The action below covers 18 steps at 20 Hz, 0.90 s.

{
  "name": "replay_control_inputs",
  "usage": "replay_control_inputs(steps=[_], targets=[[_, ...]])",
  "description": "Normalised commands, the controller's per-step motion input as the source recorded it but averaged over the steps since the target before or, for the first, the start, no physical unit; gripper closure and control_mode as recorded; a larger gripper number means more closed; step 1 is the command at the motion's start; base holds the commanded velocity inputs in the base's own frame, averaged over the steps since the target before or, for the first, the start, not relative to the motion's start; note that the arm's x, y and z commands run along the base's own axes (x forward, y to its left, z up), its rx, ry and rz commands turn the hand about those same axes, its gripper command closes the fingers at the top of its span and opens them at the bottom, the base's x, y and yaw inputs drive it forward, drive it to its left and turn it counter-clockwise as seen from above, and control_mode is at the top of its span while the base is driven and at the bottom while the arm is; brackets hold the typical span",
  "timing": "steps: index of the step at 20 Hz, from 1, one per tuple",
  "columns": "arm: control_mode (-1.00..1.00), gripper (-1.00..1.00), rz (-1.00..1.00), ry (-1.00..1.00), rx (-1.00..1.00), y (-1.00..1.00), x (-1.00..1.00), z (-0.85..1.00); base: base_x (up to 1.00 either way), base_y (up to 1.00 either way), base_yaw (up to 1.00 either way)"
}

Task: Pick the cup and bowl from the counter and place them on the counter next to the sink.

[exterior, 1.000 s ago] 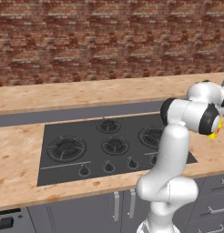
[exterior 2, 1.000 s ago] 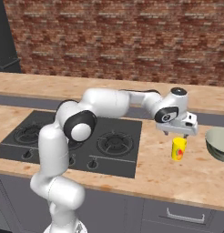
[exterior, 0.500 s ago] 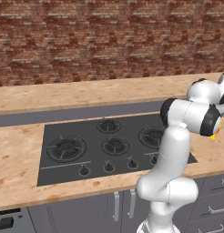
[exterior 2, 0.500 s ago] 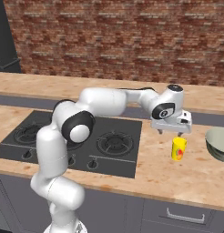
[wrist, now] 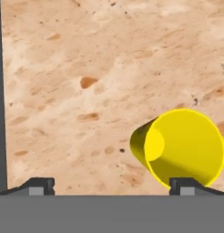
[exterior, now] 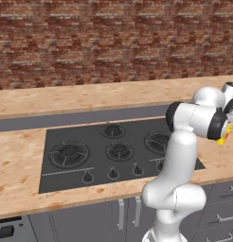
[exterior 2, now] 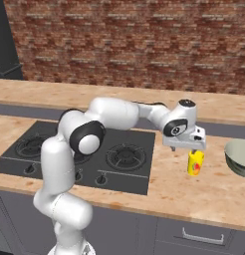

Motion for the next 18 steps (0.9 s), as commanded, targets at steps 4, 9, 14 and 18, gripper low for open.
replay_control_inputs(steps=[4,9,14,18], targets=[[-1.00,-1.00,0.00,0.00,0.00,-0.02,0.10,-0.12,0.00,0.00,0.00],[-1.00,-1.00,0.00,0.00,0.00,0.00,0.08,-0.15,0.00,0.00,0.00],[-1.00,-1.00,0.00,0.00,0.00,-0.03,0.05,-0.16,0.00,0.00,0.00],[-1.00,-1.00,0.00,0.00,0.00,-0.11,0.11,-0.06,0.00,0.00,0.00]])
